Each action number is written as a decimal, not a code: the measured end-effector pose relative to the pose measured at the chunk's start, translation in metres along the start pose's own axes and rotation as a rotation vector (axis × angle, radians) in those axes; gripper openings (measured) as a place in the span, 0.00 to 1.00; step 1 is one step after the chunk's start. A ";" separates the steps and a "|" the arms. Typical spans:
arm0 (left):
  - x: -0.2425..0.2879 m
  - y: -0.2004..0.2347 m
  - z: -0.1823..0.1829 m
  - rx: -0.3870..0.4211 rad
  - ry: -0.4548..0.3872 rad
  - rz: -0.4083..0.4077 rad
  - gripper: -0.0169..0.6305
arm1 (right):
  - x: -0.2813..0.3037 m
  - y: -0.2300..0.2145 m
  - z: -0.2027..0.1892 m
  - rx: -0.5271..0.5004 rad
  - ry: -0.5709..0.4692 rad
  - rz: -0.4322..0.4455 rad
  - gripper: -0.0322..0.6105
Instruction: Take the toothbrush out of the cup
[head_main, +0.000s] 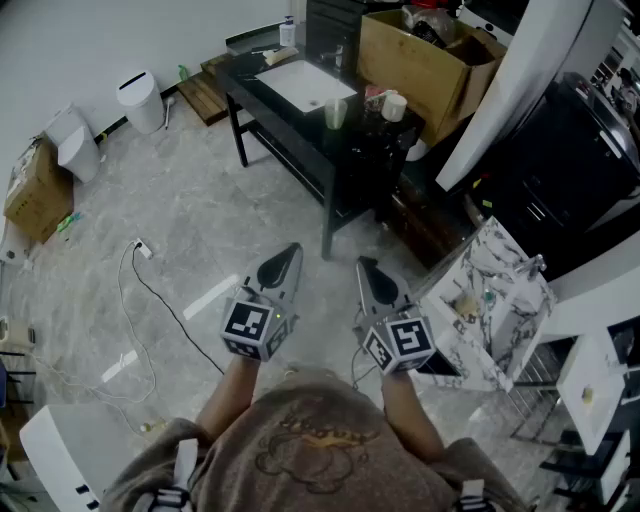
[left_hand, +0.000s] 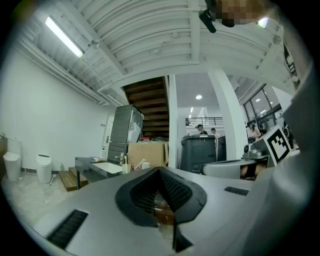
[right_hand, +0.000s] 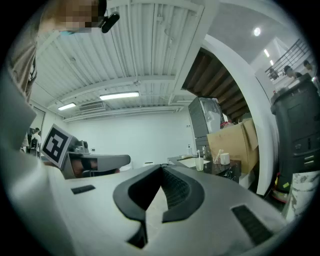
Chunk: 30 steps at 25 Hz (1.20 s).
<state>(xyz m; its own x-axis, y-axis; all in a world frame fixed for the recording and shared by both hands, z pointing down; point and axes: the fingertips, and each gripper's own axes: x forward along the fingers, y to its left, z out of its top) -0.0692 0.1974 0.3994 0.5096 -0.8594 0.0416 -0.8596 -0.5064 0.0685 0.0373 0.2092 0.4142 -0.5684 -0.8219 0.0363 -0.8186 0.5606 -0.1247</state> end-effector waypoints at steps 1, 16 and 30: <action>-0.001 0.001 0.000 0.002 0.004 0.000 0.03 | 0.001 0.001 0.000 0.000 0.003 0.001 0.05; -0.019 0.029 -0.005 0.029 0.006 -0.038 0.03 | 0.001 0.031 0.002 0.016 -0.072 -0.022 0.05; 0.020 0.061 -0.013 0.012 -0.010 -0.046 0.03 | 0.052 0.020 -0.004 -0.001 -0.088 0.007 0.05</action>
<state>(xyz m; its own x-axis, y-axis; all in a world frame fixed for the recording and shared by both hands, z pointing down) -0.1111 0.1496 0.4170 0.5483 -0.8358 0.0291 -0.8356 -0.5462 0.0584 -0.0088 0.1783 0.4171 -0.5651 -0.8234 -0.0518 -0.8145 0.5668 -0.1240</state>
